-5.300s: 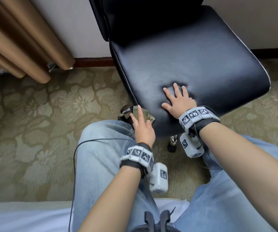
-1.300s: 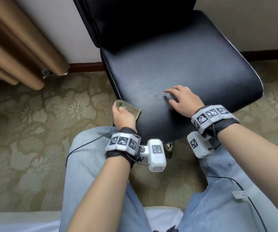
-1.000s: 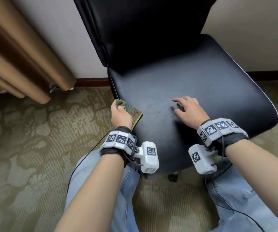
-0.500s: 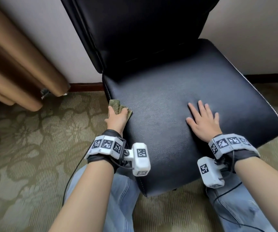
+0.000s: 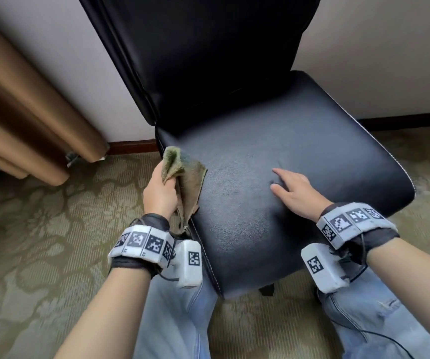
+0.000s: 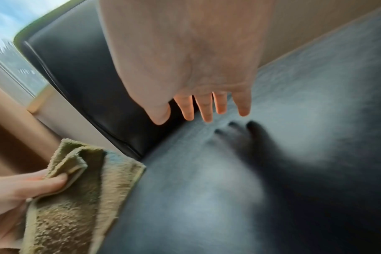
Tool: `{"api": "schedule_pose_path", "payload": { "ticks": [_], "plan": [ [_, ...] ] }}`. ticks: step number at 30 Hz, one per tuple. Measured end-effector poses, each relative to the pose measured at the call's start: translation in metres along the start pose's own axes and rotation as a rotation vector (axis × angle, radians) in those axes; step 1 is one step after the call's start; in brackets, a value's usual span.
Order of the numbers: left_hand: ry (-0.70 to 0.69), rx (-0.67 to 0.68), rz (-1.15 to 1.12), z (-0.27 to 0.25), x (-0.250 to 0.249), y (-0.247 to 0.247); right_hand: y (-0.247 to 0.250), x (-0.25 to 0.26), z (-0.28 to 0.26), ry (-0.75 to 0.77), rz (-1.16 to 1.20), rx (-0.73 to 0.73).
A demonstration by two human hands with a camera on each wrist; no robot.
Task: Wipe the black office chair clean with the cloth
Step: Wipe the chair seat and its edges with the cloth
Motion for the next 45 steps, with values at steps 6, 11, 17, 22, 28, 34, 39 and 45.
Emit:
{"api": "schedule_pose_path", "payload": {
  "ticks": [6, 11, 17, 22, 28, 34, 39, 45],
  "plan": [
    [-0.29, 0.194, 0.089, -0.018, -0.09, 0.009, 0.034, 0.062, -0.017, 0.097, 0.446, -0.008],
    [-0.513, 0.417, 0.31, -0.043, -0.15, 0.0, 0.086, 0.084, -0.03, 0.059, 0.742, 0.108],
    [-0.669, 0.5, 0.651, -0.075, -0.188, -0.021, 0.116, 0.045, -0.053, -0.213, 0.552, 0.228],
    [-0.767, 0.526, 0.688, -0.104, -0.2, -0.051, 0.127, 0.027, -0.075, -0.136, 0.796, 0.17],
    [-0.618, 0.685, 0.284, -0.114, -0.206, -0.072, 0.157, -0.007, -0.095, -0.025, 0.625, -0.058],
    [-0.492, 0.833, -0.183, -0.107, -0.221, -0.119, 0.188, -0.036, -0.116, 0.143, 0.381, -0.022],
    [-0.447, 1.006, -0.291, -0.122, -0.233, -0.169, 0.204, -0.08, -0.126, 0.161, 0.36, -0.07],
    [-0.398, 1.121, -0.257, -0.134, -0.239, -0.227, 0.205, -0.145, -0.122, 0.085, 0.423, -0.165]
  ]
}}
Point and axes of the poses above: each hand's wrist, its own z-axis towards the middle knuckle, its own y-axis out of the back of the hand, x = y × z, the point moved 3 cm from there along z, towards the middle knuckle, and after that the axes turned 4 degrees about -y, right-handed, at the moved point
